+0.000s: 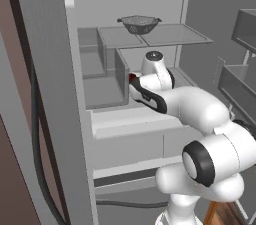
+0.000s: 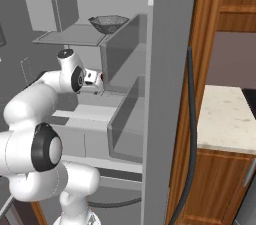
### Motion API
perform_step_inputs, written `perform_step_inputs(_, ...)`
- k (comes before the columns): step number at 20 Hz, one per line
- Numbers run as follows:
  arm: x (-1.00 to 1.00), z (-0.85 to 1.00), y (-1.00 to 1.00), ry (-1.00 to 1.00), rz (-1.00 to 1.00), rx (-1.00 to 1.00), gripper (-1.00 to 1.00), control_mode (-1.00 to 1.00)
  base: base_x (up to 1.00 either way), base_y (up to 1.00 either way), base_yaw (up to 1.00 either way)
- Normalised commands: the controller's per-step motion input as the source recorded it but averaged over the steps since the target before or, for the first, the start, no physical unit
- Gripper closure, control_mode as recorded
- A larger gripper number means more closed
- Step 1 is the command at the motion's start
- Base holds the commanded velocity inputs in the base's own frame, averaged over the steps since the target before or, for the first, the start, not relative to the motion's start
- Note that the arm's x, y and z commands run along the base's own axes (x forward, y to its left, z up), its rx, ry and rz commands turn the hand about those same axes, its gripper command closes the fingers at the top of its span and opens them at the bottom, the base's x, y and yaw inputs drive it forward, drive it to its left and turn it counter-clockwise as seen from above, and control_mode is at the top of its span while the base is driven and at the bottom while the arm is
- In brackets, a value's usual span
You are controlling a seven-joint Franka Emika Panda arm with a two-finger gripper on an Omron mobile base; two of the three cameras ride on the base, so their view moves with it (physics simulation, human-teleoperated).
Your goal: Retrieve the steak from the fridge and place it on the saucepan with marinade on the stove.
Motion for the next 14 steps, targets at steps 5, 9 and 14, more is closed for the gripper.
perform_step_inputs(5, 0.12, -0.03, -0.14, -0.13, 0.03, 0.1, -1.0, -1.0, 0.0, 0.0, 0.0)
perform_step_inputs(9, 0.34, 0.0, -0.03, -0.24, 0.07, 0.16, -1.0, -1.0, 0.0, 0.0, 0.0)
perform_step_inputs(14, 0.7, 0.02, 0.0, -0.08, 0.03, -0.04, -1.0, -1.0, 0.0, 0.0, 0.0)
